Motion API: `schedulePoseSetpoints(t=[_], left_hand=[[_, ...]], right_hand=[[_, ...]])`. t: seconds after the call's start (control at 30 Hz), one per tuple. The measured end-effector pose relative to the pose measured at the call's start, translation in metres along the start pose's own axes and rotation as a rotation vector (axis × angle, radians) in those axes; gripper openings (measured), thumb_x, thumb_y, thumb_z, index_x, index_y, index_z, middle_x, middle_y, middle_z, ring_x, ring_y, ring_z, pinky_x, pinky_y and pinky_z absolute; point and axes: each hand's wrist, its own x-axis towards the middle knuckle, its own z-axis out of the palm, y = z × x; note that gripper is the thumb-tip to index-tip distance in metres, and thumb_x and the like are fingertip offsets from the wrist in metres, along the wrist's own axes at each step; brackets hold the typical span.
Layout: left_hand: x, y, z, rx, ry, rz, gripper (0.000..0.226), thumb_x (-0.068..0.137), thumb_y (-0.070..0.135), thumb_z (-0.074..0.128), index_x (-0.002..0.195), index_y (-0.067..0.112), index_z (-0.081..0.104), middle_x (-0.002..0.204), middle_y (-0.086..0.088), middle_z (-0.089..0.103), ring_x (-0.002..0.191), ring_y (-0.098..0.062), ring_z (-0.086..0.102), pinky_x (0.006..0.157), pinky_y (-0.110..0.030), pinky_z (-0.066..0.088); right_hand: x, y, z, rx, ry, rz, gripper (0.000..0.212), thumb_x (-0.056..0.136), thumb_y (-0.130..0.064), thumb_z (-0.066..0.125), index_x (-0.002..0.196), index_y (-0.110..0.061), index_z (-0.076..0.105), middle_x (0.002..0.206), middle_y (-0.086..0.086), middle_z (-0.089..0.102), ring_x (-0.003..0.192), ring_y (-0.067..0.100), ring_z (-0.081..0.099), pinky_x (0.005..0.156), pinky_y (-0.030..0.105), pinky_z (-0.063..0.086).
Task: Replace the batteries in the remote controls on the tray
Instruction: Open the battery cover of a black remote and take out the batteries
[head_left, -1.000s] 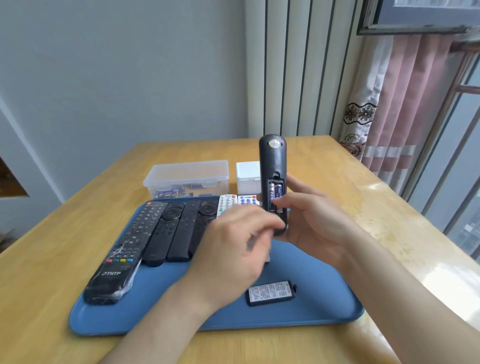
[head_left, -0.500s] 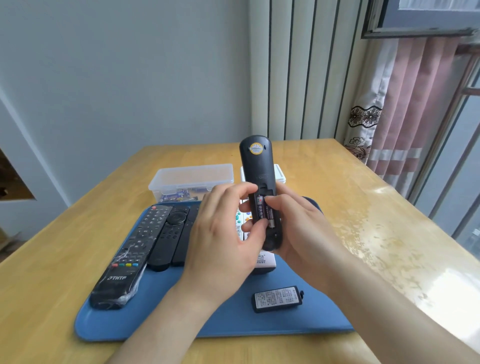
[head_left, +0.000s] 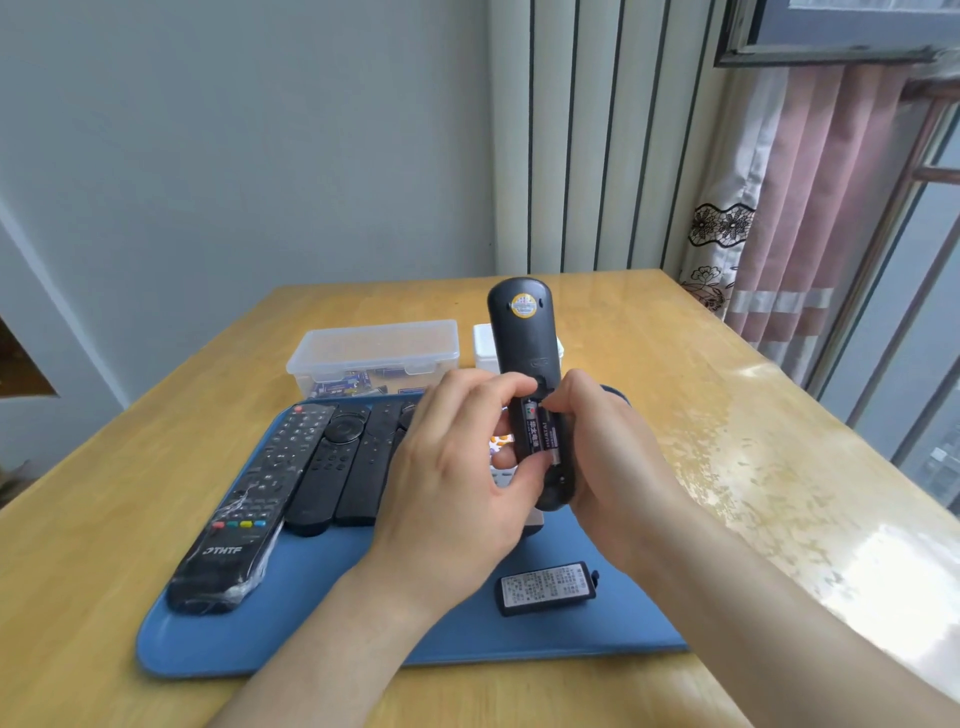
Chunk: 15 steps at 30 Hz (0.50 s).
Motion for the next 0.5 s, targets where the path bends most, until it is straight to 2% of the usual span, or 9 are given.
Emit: schedulePoseSetpoints(t=[0.07, 0.17, 0.2, 0.33, 0.5], left_hand=[[0.0, 0.0, 0.0, -0.001, -0.009, 0.001, 0.046, 0.072, 0.015, 0.074, 0.116, 0.016, 0.06, 0.108, 0.004, 0.056, 0.097, -0.014, 0.057, 0.085, -0.02, 0.045], [0.0, -0.001, 0.0, 0.008, -0.01, -0.006, 0.047, 0.072, 0.012, 0.075, 0.116, 0.015, 0.06, 0.108, 0.002, 0.056, 0.096, -0.014, 0.056, 0.083, -0.008, 0.041], [0.001, -0.002, -0.001, 0.012, -0.003, -0.012, 0.047, 0.072, 0.011, 0.075, 0.116, 0.015, 0.061, 0.108, 0.002, 0.057, 0.096, -0.015, 0.056, 0.082, -0.009, 0.042], [0.005, -0.003, -0.008, 0.016, 0.029, -0.023, 0.045, 0.073, 0.014, 0.073, 0.116, 0.016, 0.062, 0.103, 0.008, 0.058, 0.089, -0.014, 0.057, 0.08, -0.029, 0.048], [0.007, -0.004, -0.014, 0.024, -0.028, 0.012, 0.047, 0.074, 0.013, 0.071, 0.119, 0.018, 0.059, 0.101, 0.007, 0.059, 0.096, -0.016, 0.057, 0.082, -0.032, 0.048]], right_hand=[[0.0, 0.0, 0.0, -0.001, 0.0, 0.01, 0.031, 0.084, -0.014, 0.035, 0.084, -0.006, 0.065, 0.077, 0.011, 0.071, 0.064, 0.028, 0.061, 0.061, 0.035, 0.034], [0.002, -0.002, -0.002, 0.023, -0.044, 0.027, 0.032, 0.085, -0.012, 0.035, 0.088, -0.006, 0.066, 0.078, 0.01, 0.071, 0.069, 0.028, 0.062, 0.062, 0.036, 0.037], [0.002, -0.003, -0.002, 0.043, -0.082, 0.037, 0.033, 0.086, -0.011, 0.035, 0.093, -0.005, 0.066, 0.08, 0.01, 0.071, 0.07, 0.026, 0.062, 0.06, 0.035, 0.037], [0.005, -0.007, -0.008, 0.117, -0.2, 0.062, 0.036, 0.089, -0.01, 0.036, 0.108, 0.0, 0.064, 0.098, 0.017, 0.072, 0.075, 0.026, 0.065, 0.06, 0.033, 0.04], [0.005, -0.008, -0.013, 0.078, -0.253, 0.008, 0.029, 0.1, -0.012, 0.039, 0.103, -0.005, 0.068, 0.099, 0.021, 0.071, 0.081, 0.03, 0.067, 0.063, 0.034, 0.047]])
